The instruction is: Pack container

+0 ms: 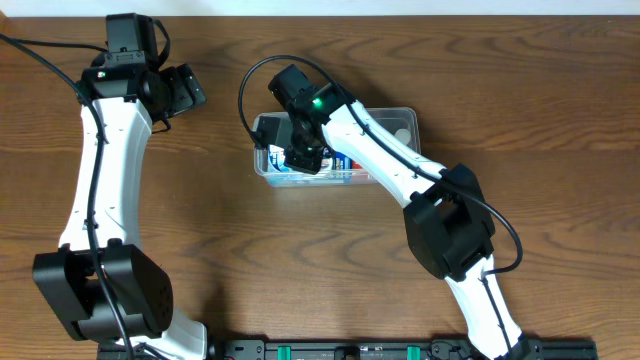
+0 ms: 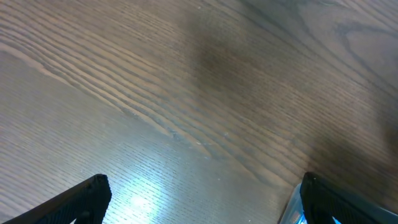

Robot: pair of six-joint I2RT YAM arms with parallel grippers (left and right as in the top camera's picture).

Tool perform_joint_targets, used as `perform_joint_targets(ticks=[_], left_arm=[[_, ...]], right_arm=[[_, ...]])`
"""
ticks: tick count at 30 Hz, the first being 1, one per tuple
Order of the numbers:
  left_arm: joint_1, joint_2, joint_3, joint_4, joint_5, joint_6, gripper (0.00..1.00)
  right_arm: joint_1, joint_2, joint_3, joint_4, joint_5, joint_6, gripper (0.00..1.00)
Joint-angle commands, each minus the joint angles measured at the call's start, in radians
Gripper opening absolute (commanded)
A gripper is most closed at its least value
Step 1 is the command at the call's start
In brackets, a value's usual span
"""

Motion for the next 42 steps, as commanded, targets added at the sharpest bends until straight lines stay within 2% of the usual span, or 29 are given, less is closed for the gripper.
perform_joint_targets(ticks=[1,36,37,40,42], left_arm=[[0.003,0.005,0.004,-0.002,-0.005,-0.002,0.98],[0.003,0.005,0.004,-0.002,-0.005,-0.002,0.98],[0.003,0.005,0.004,-0.002,-0.005,-0.002,0.98],[0.003,0.005,0.004,-0.002,-0.005,-0.002,0.98],[0.003,0.005,0.004,-0.002,-0.005,-0.002,0.98]], right_arm=[[0.012,0.02,0.012,-0.01,0.056,-0.013,0.01],[-0.071,0.02,0.012,-0.124,0.069,-0.013,0.01],[-0.071,0.02,0.012,-0.124,0.069,-0.013,0.02],[-0.07,0.019,0.012,-0.111,0.068,-0.012,0.25],[-0.068,0.016,0.012,-0.1,0.056,-0.009,0.29]])
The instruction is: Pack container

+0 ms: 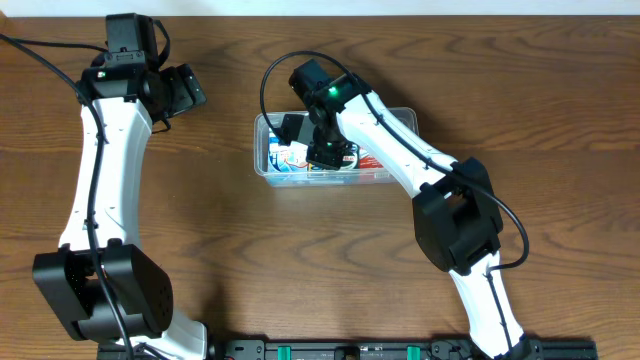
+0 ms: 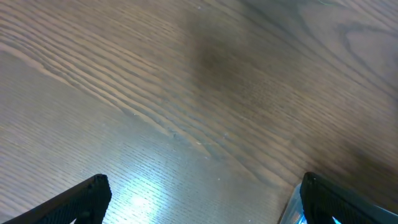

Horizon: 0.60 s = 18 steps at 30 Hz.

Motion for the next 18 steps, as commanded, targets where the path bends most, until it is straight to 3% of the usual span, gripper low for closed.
perform_joint_targets(ticks=[1,10,16,18], left_arm=[[0.003,0.005,0.004,-0.002,-0.005,-0.002,0.98],[0.003,0.005,0.004,-0.002,-0.005,-0.002,0.98],[0.003,0.005,0.004,-0.002,-0.005,-0.002,0.98],[0.003,0.005,0.004,-0.002,-0.005,-0.002,0.98]], right_arm=[[-0.004,0.013,0.012,0.012,-0.014,0.007,0.29],[-0.014,-0.067,0.015,0.065,-0.069,0.149,0.14],[-0.074,-0.212,0.015,0.113,-0.069,0.314,0.21],[-0.12,-0.27,0.015,0.116,-0.069,0.37,0.3]])
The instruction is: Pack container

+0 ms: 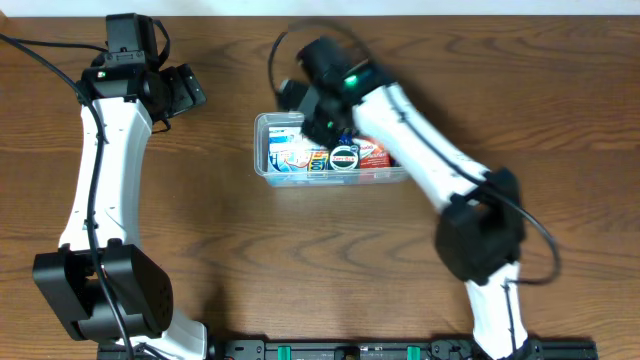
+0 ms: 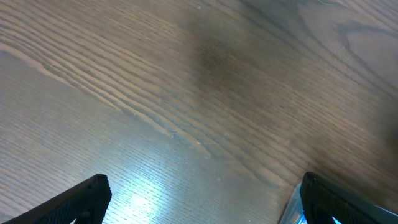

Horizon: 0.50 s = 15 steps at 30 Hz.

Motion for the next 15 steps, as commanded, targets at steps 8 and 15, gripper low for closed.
perform_joint_targets(ticks=[8,15], left_arm=[[0.003,0.005,0.004,-0.002,-0.005,-0.002,0.98],[0.003,0.005,0.004,-0.002,-0.005,-0.002,0.98]], right_arm=[[-0.312,-0.384,0.015,-0.079,-0.033,0.203,0.99],[-0.462,-0.634,0.013,-0.228,-0.102,0.174,0.99]])
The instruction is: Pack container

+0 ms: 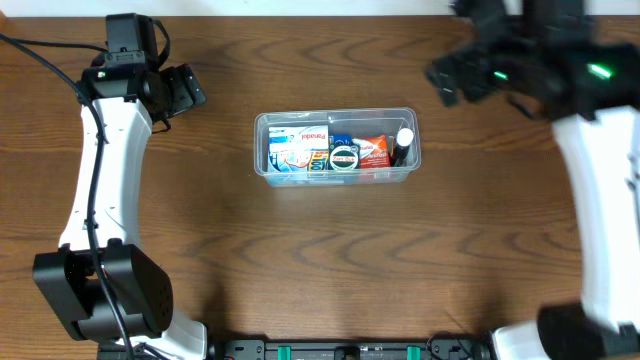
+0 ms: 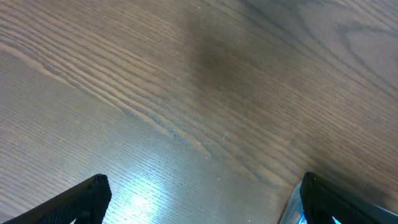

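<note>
A clear plastic container [image 1: 262,148] lies at the table's centre in the overhead view. It holds printed packets, a round black-lidded item [image 1: 344,157] and a small dark bottle with a white cap [image 1: 403,146] at its right end. My left gripper [image 1: 192,90] hovers over bare wood to the container's far left, open and empty. In the left wrist view the left gripper [image 2: 202,190] shows wide-apart fingertips [image 2: 87,196], and a container corner [image 2: 291,210] peeks in. My right gripper [image 1: 452,72] is a blur at the back right, away from the container, its jaws unreadable.
Brown wooden table [image 1: 300,260] all around. The left arm's white links run down the left side, the right arm's down the right edge. A black rail lies along the front edge.
The right arm has gone from the container's back edge to the far back right, leaving the container fully uncovered. The left arm and container have not moved.
At first my right gripper was down in the container's left end. Then it stood over the middle of the container, later at its back edge. Now it is off to the back right. The left gripper stayed open and still throughout.
</note>
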Robot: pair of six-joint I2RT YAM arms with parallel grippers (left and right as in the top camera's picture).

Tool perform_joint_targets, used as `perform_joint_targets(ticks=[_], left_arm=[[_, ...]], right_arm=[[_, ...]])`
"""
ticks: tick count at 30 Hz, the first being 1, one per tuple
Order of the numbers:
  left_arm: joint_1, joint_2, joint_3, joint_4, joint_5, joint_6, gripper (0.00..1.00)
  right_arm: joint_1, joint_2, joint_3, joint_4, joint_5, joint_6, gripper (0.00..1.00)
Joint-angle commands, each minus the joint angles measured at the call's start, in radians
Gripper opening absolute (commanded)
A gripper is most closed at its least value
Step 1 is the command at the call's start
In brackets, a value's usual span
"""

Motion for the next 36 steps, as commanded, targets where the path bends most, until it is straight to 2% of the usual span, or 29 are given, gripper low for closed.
perform_joint_targets(ticks=[1,6,11,17,21,26,36], left_arm=[[0.003,0.005,0.004,-0.002,-0.005,-0.002,0.98],[0.003,0.005,0.004,-0.002,-0.005,-0.002,0.98],[0.003,0.005,0.004,-0.002,-0.005,-0.002,0.98],[0.003,0.005,0.004,-0.002,-0.005,-0.002,0.98],[0.003,0.005,0.004,-0.002,-0.005,-0.002,0.98],[0.003,0.005,0.004,-0.002,-0.005,-0.002,0.98],[0.003,0.005,0.004,-0.002,-0.005,-0.002,0.98]], right_arm=[[-0.033,-0.138,0.011,-0.068,-0.053,-0.01,0.99],[-0.04,-0.335,-0.031,-0.122,-0.053,-0.013,0.99],[-0.04,-0.57,-0.127,-0.071,-0.051,0.026,0.99],[-0.04,-0.896,-0.329,0.027,-0.003,0.082,0.99],[-0.04,-1.084,-0.467,0.033,0.08,0.13,0.99],[-0.04,-1.264,-0.581,0.019,0.084,0.176,0.99],[-0.039,-1.567,-0.622,-0.061,0.142,0.227,0.99]])
